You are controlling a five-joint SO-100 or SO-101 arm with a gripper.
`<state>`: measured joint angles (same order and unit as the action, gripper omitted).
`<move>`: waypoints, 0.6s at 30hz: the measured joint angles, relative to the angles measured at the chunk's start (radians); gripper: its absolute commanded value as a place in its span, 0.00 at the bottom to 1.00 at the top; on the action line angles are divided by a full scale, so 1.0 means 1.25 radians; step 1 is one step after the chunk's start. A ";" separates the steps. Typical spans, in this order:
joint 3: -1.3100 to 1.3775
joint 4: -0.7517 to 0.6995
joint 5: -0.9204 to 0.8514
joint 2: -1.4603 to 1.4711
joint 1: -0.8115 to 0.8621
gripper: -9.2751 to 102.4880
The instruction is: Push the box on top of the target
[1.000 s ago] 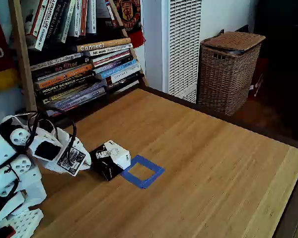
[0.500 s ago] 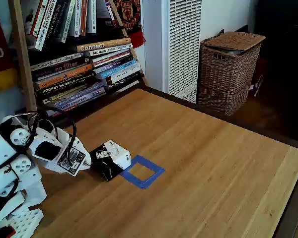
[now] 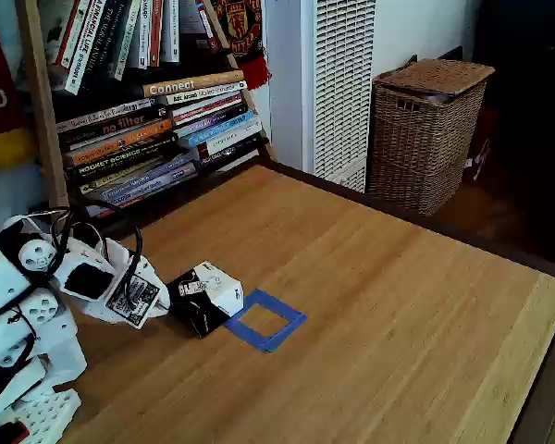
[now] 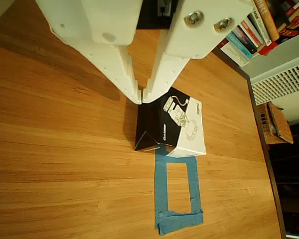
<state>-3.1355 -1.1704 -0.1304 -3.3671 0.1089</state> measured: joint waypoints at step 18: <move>0.011 0.023 -0.096 0.000 0.097 0.08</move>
<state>-3.1217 -1.1413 -0.2500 -3.3671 0.2301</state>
